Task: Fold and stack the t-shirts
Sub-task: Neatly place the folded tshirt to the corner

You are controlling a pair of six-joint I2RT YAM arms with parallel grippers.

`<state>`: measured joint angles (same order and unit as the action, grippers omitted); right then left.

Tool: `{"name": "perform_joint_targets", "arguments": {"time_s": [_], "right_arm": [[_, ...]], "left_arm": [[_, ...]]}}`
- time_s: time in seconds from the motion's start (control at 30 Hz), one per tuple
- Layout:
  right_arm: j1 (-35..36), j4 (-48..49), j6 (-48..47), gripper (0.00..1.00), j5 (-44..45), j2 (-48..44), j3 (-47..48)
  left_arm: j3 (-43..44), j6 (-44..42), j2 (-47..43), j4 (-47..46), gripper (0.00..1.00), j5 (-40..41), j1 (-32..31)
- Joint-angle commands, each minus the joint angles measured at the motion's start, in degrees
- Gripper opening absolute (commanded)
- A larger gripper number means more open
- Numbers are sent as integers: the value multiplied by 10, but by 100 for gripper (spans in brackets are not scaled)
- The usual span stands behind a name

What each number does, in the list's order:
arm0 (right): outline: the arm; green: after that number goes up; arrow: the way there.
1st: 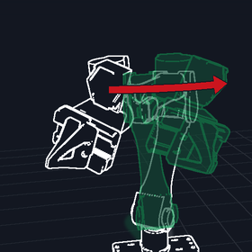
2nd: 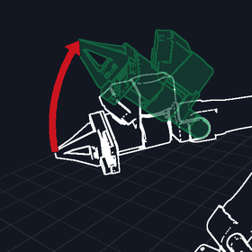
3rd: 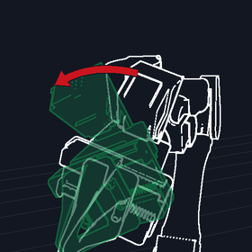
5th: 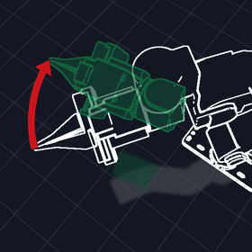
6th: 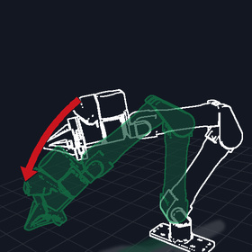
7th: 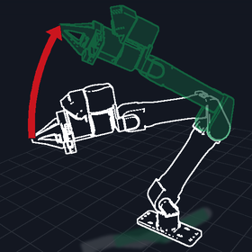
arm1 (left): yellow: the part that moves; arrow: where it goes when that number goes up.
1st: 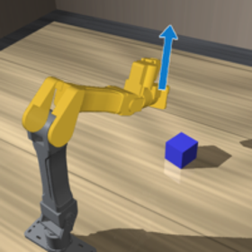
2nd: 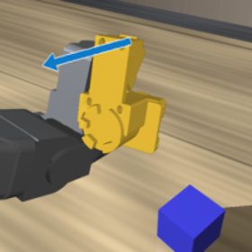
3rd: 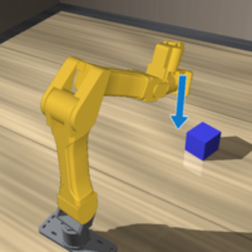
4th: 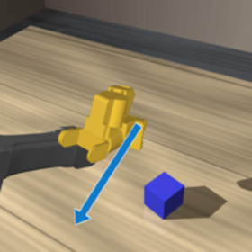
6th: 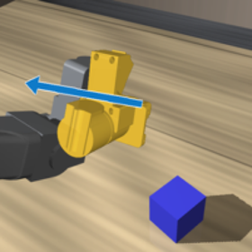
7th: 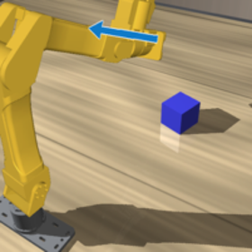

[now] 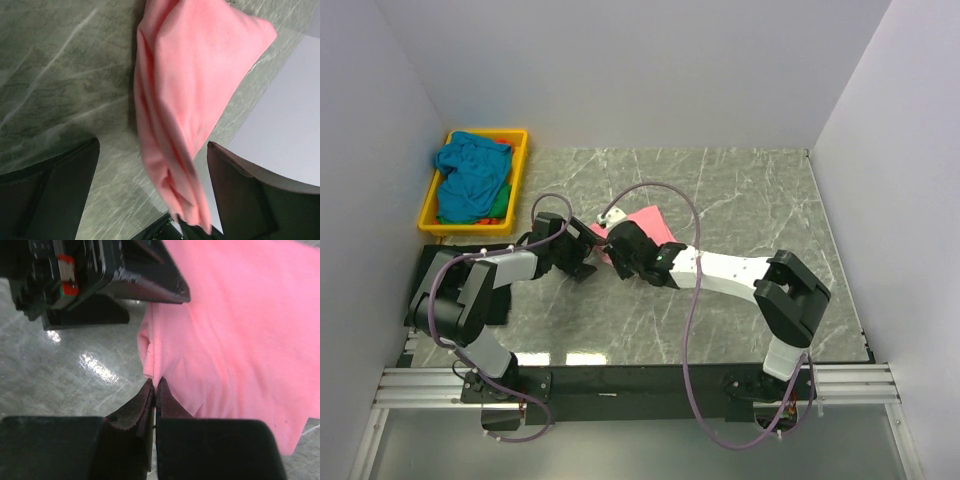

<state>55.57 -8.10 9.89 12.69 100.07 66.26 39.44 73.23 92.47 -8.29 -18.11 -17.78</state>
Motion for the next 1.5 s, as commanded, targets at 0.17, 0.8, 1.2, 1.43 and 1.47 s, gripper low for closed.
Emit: {"name": "perform_joint_targets", "arguments": {"time_s": [0.17, 0.8, 1.2, 1.43, 1.47], "right_arm": [[-21, 27, 36, 0, -24, -44, -4], [-31, 26, 54, 0, -36, -50, -15], [-19, -12, 57, 43, -72, -78, -39], [-20, -68, 66, 69, -50, -160, -66], [-20, -75, 68, 73, -50, -180, -69]], "left_arm": [[-3, 10, 18, 11, 94, 11, -17], [24, 19, 41, 20, 19, 54, -36], [107, -155, 39, 186, 1, 131, -35], [144, -284, 17, 309, 1, 179, -35], [149, -312, 14, 326, 1, 179, -35]]}}
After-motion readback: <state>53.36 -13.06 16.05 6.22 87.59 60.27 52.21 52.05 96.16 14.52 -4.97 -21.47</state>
